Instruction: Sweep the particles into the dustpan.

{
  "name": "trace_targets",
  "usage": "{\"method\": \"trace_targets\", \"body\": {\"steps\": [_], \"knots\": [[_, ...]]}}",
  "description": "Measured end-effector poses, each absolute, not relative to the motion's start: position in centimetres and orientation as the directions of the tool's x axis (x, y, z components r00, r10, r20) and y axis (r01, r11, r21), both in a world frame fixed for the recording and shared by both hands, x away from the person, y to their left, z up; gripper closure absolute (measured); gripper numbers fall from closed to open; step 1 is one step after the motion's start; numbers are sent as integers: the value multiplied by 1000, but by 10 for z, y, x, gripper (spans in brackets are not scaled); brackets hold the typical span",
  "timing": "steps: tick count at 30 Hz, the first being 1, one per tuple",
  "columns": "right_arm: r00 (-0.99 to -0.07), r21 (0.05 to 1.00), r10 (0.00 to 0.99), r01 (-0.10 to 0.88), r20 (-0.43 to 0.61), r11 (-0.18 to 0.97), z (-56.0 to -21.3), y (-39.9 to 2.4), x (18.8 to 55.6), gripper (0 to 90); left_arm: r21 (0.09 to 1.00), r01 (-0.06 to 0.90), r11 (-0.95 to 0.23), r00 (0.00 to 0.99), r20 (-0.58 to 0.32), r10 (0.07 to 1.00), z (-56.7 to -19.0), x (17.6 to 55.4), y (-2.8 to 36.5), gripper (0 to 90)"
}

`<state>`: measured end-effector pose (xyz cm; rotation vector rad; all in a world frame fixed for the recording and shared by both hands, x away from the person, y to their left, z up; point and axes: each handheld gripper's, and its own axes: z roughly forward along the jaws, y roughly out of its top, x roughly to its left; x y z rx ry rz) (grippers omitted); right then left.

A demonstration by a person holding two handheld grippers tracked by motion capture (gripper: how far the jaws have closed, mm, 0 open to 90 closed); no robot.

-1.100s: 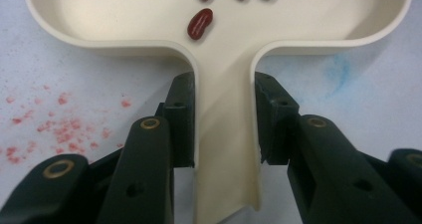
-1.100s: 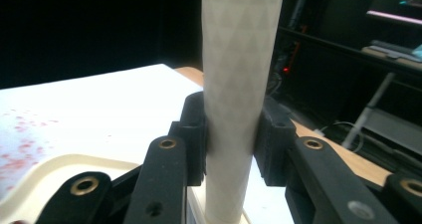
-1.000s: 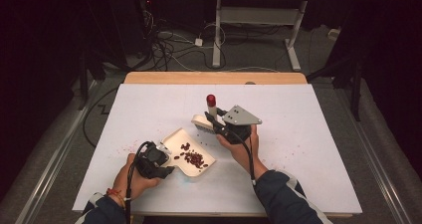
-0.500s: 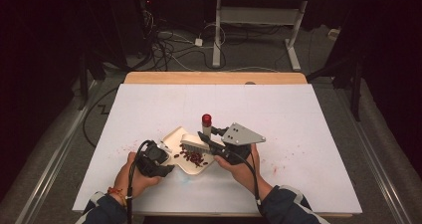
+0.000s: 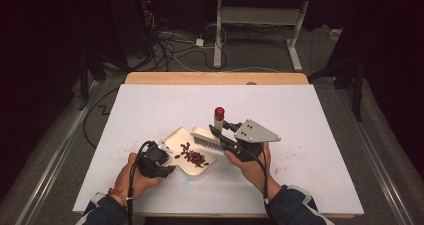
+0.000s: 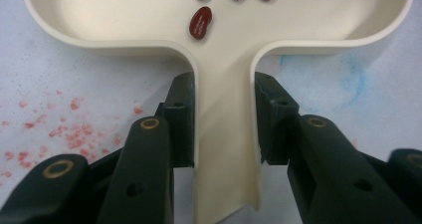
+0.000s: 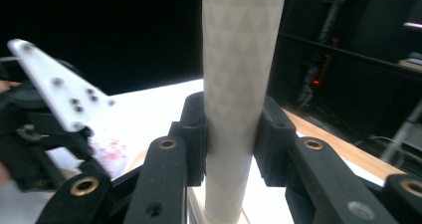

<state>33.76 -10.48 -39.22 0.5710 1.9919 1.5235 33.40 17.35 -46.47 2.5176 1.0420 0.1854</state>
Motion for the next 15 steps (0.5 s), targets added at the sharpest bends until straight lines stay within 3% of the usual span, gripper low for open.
{"method": "trace_targets", "body": {"steps": [15], "knots": [[-709, 964, 683, 18, -175, 266, -414, -82, 363, 703, 441, 661, -607, 687, -31, 726, -466, 339, 158, 640]]}}
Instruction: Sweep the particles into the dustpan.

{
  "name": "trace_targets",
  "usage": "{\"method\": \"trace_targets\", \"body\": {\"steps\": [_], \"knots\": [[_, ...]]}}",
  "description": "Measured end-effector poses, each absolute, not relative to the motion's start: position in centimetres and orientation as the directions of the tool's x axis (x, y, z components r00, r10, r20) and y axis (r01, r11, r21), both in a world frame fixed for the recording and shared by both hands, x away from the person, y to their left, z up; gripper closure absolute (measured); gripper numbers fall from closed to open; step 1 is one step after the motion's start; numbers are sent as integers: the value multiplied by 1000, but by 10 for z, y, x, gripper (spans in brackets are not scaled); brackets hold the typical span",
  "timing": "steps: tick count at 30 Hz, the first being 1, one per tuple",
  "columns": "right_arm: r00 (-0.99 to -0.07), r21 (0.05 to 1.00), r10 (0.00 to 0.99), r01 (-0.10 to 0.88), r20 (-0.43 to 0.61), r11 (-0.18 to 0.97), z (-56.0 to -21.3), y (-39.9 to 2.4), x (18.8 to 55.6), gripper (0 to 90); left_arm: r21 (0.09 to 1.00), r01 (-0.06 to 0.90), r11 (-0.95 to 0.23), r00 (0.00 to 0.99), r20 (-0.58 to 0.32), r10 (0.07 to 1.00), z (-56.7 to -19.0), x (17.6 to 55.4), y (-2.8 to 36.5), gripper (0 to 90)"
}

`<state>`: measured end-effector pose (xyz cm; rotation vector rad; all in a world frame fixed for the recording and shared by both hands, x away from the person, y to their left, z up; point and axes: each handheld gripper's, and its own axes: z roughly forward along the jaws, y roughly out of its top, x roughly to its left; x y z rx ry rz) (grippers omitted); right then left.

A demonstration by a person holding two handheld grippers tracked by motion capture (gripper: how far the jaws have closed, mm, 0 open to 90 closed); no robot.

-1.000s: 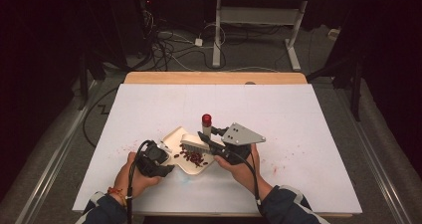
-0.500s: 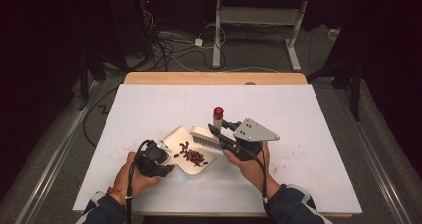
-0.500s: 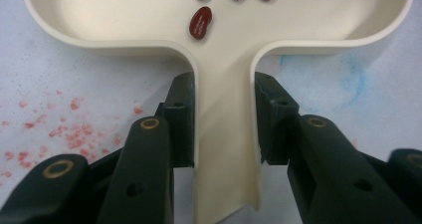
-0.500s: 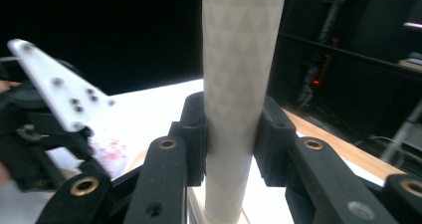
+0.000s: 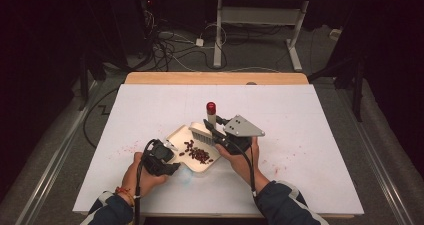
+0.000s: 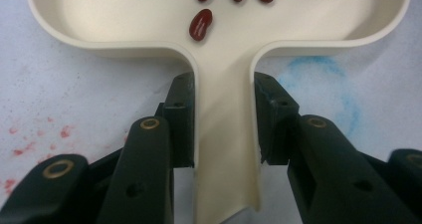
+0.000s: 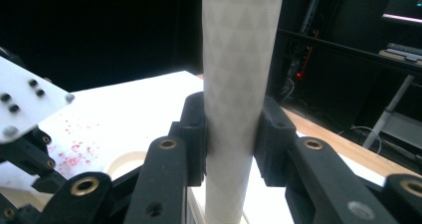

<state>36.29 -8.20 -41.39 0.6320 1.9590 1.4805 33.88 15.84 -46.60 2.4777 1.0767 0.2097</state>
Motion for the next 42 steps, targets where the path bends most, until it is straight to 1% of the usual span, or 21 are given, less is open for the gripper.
{"method": "trace_targets", "body": {"steps": [5, 7, 11, 19, 26, 35, 39, 42], "knots": [[-729, 968, 667, 24, -154, 249, -415, -73, 358, 703, 448, 665, -598, 683, -39, 730, -466, 339, 158, 640], [-732, 964, 658, 6, -176, 265, -415, -69, 353, 703, 451, 665, -595, 680, -38, 732, -466, 339, 158, 640], [-750, 968, 642, 11, -159, 252, -415, -63, 348, 702, 455, 662, -595, 679, -27, 734, -465, 339, 156, 639], [-772, 970, 621, 25, -135, 241, -415, -55, 339, 702, 463, 670, -581, 670, -41, 741, -466, 340, 157, 637], [-761, 966, 632, 26, -147, 256, -413, -53, 336, 702, 463, 678, -571, 664, -51, 746, -468, 340, 157, 635], [-729, 976, 670, 17, -137, 219, -400, -74, 344, 702, 460, 678, -574, 665, -50, 745, -468, 341, 157, 640], [-714, 974, 685, 21, -145, 227, -396, -87, 346, 702, 464, 683, -564, 659, -59, 750, -468, 341, 158, 640], [-698, 966, 696, 23, -168, 256, -397, -93, 348, 702, 467, 685, -559, 655, -59, 753, -468, 341, 158, 640]]}}
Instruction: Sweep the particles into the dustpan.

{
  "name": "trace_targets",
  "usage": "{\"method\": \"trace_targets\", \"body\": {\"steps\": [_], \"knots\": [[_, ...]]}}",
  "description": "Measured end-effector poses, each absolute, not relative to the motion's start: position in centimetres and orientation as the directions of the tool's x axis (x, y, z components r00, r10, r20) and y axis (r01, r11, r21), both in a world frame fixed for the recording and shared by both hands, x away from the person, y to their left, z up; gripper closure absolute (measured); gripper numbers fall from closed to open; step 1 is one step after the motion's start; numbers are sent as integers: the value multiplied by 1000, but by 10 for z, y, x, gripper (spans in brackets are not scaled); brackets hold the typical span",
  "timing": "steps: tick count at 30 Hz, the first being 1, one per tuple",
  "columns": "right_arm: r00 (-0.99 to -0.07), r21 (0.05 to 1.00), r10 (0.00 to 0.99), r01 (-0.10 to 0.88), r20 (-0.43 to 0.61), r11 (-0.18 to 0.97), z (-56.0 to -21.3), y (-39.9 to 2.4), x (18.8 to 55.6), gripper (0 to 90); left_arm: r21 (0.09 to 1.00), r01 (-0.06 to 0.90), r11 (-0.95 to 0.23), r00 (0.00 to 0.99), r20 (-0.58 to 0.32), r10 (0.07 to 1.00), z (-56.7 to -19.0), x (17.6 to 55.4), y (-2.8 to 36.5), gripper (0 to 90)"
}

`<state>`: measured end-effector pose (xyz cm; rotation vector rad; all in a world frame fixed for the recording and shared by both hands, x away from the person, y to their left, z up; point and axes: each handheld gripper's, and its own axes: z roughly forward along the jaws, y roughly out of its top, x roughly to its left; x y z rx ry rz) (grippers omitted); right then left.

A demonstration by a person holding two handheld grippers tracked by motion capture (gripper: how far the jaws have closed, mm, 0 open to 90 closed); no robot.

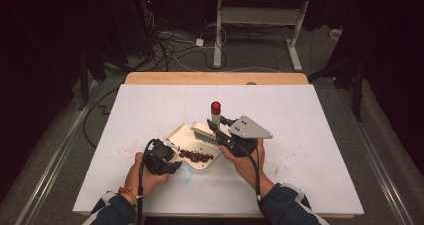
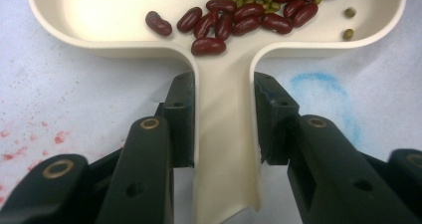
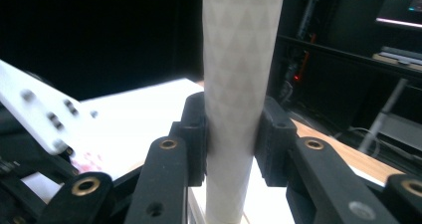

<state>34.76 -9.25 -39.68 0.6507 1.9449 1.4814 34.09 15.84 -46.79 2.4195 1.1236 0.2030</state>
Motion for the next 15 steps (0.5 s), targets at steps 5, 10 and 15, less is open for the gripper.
{"method": "trace_targets", "body": {"steps": [5, 10, 15], "knots": [[-705, 959, 690, 52, -163, 279, -403, -95, 349, 702, 469, 690, -552, 647, -55, 761, -467, 341, 160, 641], [-742, 955, 654, 62, -150, 290, -405, -88, 341, 702, 471, 692, -546, 642, -57, 765, -467, 342, 161, 640], [-770, 952, 622, 66, -142, 299, -403, -79, 332, 702, 476, 700, -533, 629, -58, 775, -467, 342, 163, 640]]}}
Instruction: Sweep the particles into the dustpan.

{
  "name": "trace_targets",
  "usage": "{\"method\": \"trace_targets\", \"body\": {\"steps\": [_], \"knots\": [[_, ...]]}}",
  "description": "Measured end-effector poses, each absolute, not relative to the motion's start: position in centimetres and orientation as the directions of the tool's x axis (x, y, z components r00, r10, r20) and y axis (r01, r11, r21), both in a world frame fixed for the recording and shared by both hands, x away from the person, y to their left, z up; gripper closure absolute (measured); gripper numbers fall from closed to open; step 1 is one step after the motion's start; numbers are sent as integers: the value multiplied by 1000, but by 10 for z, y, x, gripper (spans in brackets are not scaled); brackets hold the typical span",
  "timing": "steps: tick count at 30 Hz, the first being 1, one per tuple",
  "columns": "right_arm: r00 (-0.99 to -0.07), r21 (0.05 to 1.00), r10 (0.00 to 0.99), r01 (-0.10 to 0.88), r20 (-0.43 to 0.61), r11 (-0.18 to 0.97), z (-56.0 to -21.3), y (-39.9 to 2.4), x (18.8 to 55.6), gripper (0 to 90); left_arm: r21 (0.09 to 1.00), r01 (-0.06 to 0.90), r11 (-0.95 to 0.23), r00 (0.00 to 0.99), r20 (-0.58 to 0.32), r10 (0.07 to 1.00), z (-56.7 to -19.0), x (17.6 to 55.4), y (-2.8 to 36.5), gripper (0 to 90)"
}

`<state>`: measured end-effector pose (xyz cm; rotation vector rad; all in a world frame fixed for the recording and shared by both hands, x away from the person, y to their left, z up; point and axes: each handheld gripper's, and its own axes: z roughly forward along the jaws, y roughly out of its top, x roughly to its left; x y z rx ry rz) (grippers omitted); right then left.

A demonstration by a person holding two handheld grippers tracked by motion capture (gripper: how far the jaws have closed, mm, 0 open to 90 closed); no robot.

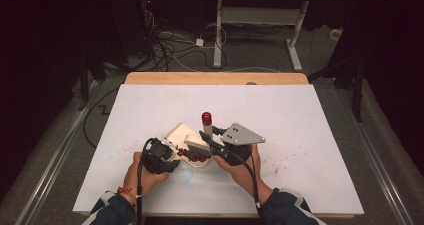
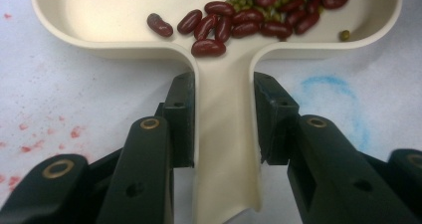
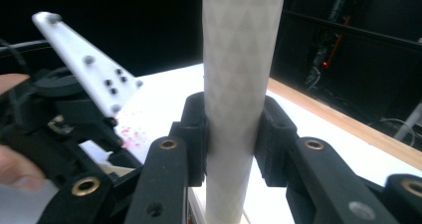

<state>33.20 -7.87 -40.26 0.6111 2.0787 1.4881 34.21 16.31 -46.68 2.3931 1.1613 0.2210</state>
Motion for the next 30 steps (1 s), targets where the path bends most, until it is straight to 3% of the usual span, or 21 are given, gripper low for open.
{"method": "trace_targets", "body": {"steps": [14, 30], "knots": [[-767, 968, 631, 49, -121, 246, -387, -88, 327, 702, 484, 717, -501, 607, -80, 791, -468, 345, 171, 640], [-768, 960, 628, 63, -128, 273, -357, -152, 330, 702, 494, 730, -473, 574, -66, 816, -469, 344, 181, 640]]}}
